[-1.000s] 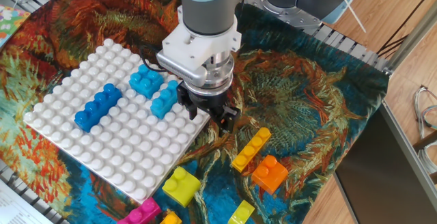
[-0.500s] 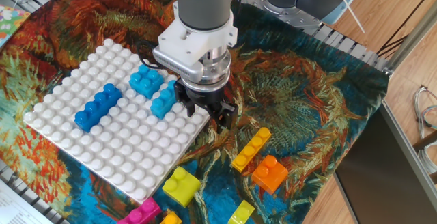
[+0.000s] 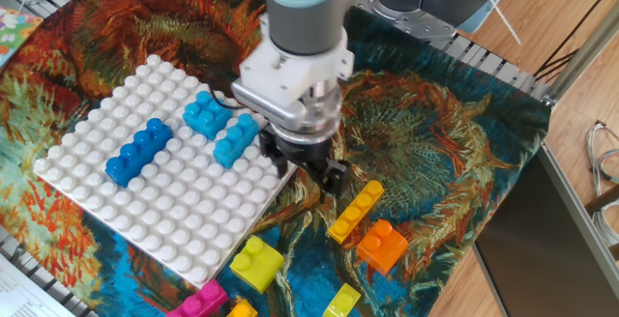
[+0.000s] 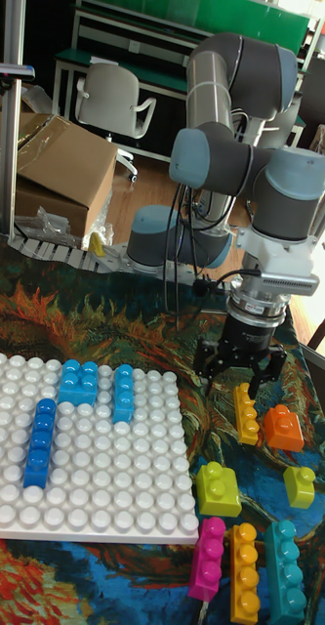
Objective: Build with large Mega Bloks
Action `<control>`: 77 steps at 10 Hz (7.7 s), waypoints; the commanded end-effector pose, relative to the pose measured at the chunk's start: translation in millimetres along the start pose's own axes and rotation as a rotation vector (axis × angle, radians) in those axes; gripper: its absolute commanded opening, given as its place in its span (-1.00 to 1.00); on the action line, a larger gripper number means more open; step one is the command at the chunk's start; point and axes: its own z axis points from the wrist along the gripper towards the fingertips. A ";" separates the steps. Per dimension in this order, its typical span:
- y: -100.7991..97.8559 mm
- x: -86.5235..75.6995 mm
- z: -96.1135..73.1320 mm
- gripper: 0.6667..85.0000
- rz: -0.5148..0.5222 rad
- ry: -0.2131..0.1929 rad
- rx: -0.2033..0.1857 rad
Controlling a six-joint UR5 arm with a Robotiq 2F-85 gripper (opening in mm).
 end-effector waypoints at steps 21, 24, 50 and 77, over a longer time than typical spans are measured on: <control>49.7 32.3 38.4 0.73 0.109 -0.043 -0.008; 45.1 34.5 38.4 0.72 0.139 -0.036 0.009; 56.3 55.4 74.8 0.64 0.099 -0.003 0.055; -4.3 49.5 21.6 -0.98 -0.087 -0.021 0.052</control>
